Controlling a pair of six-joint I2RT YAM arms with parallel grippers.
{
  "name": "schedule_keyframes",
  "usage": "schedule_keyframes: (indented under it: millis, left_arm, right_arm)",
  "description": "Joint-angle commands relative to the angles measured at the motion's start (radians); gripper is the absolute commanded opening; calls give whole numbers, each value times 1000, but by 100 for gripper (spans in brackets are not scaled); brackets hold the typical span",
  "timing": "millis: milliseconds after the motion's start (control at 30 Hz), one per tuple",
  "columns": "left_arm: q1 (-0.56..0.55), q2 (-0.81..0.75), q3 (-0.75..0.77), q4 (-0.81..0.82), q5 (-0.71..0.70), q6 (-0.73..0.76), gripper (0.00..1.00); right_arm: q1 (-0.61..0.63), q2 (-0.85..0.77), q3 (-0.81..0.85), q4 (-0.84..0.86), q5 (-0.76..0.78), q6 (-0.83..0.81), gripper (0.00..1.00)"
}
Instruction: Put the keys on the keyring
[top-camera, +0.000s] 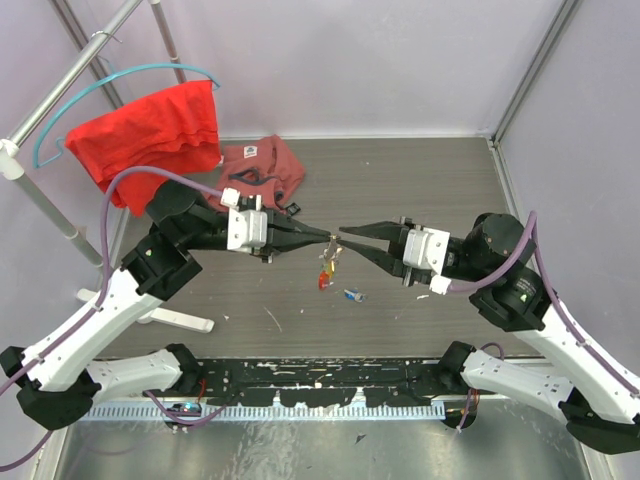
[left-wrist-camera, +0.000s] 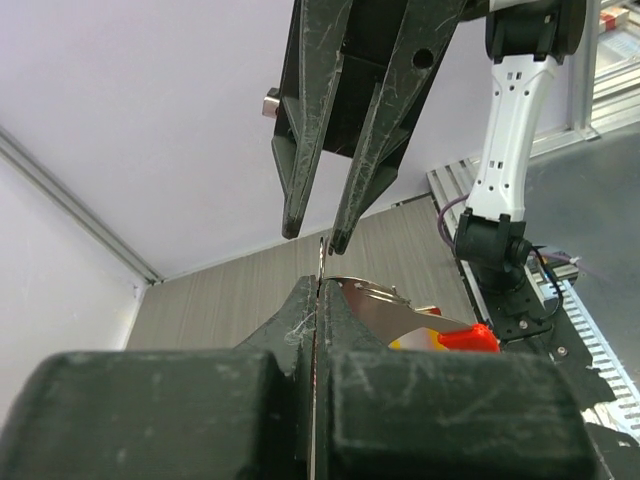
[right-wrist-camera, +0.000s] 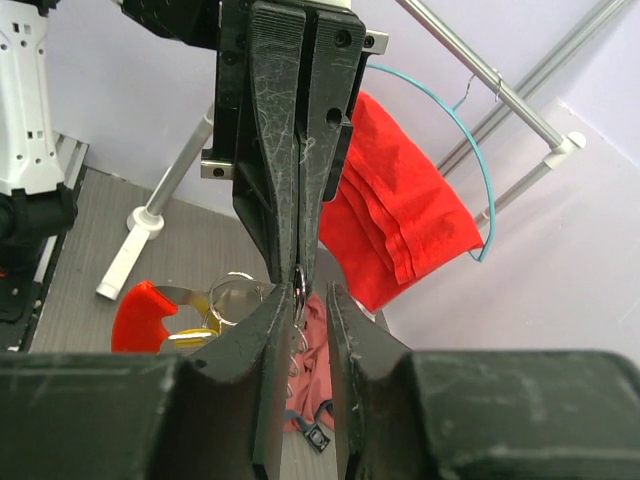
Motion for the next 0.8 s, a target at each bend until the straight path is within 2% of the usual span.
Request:
schedule_keyframes:
  millis: [0, 167, 500, 767]
  left_arm:
    - [-1, -15, 43, -34, -26, 51, 0]
    - [-2, -27, 31, -40, -36, 78, 0]
    - [-1, -96, -67, 37, -44, 189, 0]
    - [-1, -86, -58, 22, -37, 195, 0]
  right_arm:
    - [3, -18, 61, -81, 50, -49, 27]
    - [3, -12, 104, -168, 61, -65, 30]
    - [3, -35, 112, -238, 101, -70, 32]
    - [3, -12, 97, -169, 60, -51, 32]
